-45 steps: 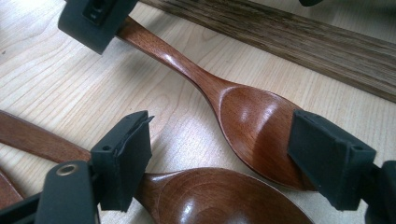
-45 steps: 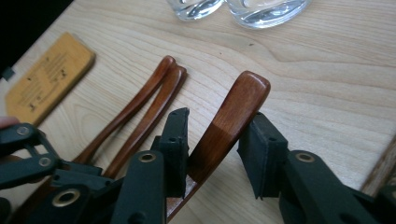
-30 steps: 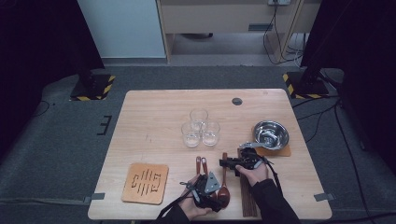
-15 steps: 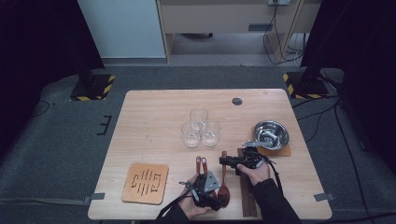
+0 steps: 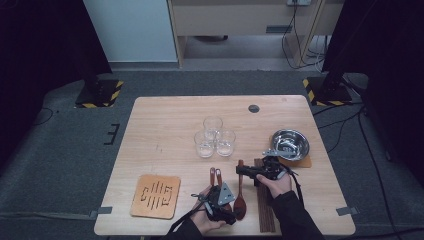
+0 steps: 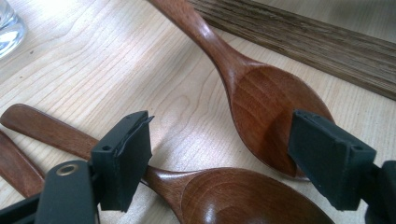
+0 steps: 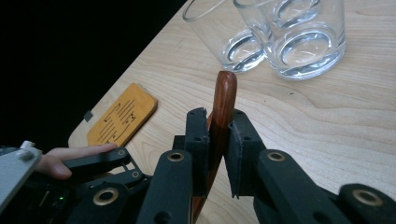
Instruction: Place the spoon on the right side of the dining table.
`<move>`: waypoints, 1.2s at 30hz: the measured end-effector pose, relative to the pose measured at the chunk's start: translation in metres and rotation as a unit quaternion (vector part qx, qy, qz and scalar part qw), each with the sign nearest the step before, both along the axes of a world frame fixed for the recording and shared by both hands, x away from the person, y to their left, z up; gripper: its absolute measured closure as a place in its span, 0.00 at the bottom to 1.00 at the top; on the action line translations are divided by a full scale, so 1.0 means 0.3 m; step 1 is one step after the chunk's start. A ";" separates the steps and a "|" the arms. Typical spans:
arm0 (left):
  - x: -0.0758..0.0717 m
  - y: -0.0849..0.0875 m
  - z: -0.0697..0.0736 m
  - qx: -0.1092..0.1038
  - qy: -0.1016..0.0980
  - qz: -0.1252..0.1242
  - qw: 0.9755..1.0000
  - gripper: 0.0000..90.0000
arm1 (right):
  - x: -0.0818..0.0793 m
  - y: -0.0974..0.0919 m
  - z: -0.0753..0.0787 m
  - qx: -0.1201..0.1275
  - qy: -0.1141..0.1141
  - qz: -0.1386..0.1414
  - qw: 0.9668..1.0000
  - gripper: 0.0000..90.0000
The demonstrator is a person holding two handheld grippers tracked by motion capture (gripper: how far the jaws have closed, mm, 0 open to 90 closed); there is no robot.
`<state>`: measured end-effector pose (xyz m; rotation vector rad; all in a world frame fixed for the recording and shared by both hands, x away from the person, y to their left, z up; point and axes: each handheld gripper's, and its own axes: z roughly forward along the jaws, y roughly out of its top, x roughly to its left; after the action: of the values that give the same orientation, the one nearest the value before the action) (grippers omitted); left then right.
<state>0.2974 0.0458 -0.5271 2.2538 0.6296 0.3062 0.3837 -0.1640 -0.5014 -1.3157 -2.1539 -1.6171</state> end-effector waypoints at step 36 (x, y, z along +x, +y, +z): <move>-0.003 -0.003 0.011 0.012 -0.013 0.004 1.000 0.24 | -0.023 0.003 0.039 0.040 -0.010 0.001 0.999 0.94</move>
<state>0.2966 0.0450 -0.5237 2.2667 0.6250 0.3487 0.3769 -0.1632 -0.4895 -1.2781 -2.0769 -1.7044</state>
